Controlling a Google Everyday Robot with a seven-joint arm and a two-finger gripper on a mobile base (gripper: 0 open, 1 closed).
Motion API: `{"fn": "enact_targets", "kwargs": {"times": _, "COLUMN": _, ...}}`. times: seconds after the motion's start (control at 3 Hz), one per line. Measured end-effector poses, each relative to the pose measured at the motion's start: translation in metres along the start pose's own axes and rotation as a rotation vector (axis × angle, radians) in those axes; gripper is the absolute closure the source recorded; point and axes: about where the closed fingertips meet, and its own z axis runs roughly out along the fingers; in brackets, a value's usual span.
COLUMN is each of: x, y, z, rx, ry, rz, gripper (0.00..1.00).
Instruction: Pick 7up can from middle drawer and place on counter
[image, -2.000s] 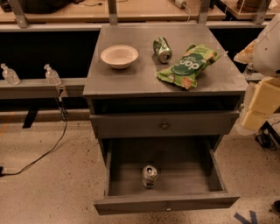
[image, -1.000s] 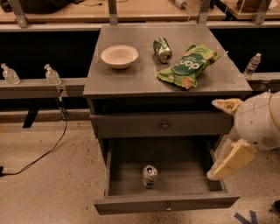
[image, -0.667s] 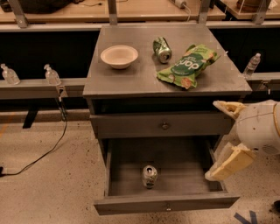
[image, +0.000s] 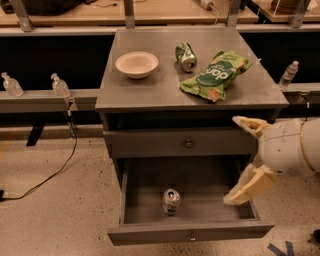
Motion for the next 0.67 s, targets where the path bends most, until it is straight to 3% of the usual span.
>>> {"fn": "enact_targets", "kwargs": {"times": 0.33, "x": 0.001, "y": 0.012, "z": 0.055, "rx": -0.034, "ry": -0.185, "rz": 0.004, "gripper": 0.0}}
{"fn": "enact_targets", "kwargs": {"times": 0.67, "x": -0.008, "y": 0.037, "z": 0.136, "rx": -0.041, "ry": -0.405, "rz": 0.074, "gripper": 0.0}}
